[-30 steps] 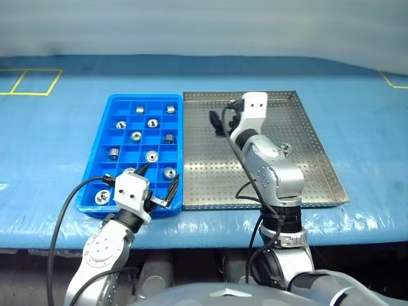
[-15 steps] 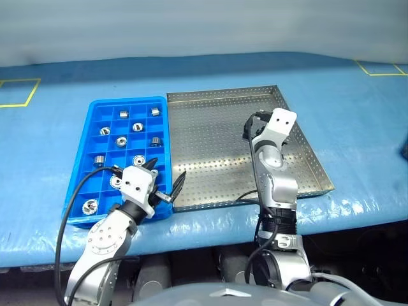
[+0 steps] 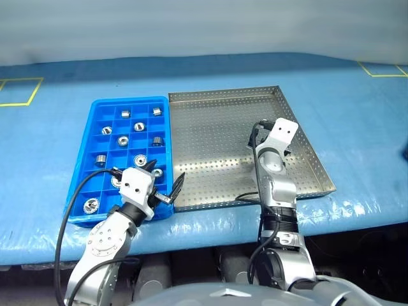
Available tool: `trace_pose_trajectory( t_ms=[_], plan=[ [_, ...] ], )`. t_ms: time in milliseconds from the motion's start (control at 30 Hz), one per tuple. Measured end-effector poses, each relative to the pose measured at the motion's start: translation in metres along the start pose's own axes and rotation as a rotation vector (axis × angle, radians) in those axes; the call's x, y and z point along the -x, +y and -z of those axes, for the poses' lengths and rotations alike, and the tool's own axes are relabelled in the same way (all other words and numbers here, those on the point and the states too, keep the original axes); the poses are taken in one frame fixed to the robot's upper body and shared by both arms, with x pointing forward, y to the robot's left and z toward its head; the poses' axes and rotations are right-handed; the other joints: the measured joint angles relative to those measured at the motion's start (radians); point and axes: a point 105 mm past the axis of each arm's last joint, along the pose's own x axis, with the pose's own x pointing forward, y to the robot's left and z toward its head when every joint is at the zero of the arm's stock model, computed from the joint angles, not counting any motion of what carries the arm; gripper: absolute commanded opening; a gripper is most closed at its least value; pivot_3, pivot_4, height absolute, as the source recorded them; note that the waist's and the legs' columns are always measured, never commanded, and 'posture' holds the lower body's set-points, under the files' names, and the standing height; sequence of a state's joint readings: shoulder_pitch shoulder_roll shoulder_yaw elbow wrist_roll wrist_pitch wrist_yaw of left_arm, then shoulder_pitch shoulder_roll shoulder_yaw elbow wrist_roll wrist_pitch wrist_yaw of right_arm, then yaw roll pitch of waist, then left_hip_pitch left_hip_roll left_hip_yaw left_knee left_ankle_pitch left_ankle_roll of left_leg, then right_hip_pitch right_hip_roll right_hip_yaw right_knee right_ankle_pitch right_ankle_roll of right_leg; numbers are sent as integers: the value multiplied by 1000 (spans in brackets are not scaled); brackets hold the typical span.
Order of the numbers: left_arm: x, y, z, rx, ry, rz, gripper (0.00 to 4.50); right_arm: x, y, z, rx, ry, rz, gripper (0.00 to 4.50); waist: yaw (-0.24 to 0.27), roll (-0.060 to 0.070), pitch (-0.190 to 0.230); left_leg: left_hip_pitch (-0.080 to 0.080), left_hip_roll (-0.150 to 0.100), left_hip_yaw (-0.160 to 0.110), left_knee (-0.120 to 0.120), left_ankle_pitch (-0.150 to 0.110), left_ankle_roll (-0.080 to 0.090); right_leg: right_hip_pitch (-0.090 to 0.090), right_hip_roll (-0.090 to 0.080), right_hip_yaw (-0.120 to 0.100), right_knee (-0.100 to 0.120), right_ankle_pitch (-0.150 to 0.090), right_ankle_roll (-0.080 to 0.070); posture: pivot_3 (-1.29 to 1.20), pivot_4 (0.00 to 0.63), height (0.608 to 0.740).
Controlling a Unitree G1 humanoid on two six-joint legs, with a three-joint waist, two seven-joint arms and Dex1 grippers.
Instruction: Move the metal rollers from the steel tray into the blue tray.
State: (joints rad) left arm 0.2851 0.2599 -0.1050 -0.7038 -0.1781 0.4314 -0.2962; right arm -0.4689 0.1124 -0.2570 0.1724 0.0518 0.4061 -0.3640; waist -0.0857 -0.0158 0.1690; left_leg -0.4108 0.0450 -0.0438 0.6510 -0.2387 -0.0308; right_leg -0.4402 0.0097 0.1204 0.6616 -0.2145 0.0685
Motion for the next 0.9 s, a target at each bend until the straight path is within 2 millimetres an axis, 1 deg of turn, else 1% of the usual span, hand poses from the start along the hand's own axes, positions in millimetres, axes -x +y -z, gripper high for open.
trace_pose_trajectory(
  t_ms=[267,300,333,533,567,800,867,900],
  plan=[
    [0,1,0,4,-1,-11,4500,-4,-6,18,-31,69,36,4464,4,1,-1,0,0,0,0,0,0,0,0,0,0,0,0,41,150,740],
    [0,1,0,4,-1,-12,4500,-5,-6,18,-31,68,42,4063,4,1,-1,0,0,0,0,0,0,0,0,0,0,0,0,42,150,740],
    [0,1,0,4,-1,-12,4500,-5,-6,17,-33,66,46,3899,4,1,-1,0,0,0,0,0,0,0,0,0,0,0,0,42,150,740],
    [0,0,0,5,-2,-12,4500,-7,-9,18,-27,65,61,1896,5,1,-1,0,0,0,0,0,0,1,0,0,0,0,0,48,150,740],
    [0,0,0,7,-2,-12,4500,-7,-9,18,-26,65,64,1699,5,1,-1,0,0,0,0,0,0,1,0,0,0,0,0,52,150,740],
    [0,-1,1,14,0,-20,4500,-8,-11,17,-5,59,62,1709,9,1,-1,0,0,0,0,0,0,1,0,0,0,0,0,69,150,740],
    [0,-1,2,17,2,-25,4500,-8,-7,14,15,44,35,1709,10,1,-1,0,0,0,0,0,0,1,0,0,0,0,0,73,150,740],
    [0,-1,2,21,1,-32,4500,-5,-2,9,45,16,6,1709,10,2,-1,0,0,0,0,0,0,0,0,0,0,0,0,77,150,740]
  ],
)
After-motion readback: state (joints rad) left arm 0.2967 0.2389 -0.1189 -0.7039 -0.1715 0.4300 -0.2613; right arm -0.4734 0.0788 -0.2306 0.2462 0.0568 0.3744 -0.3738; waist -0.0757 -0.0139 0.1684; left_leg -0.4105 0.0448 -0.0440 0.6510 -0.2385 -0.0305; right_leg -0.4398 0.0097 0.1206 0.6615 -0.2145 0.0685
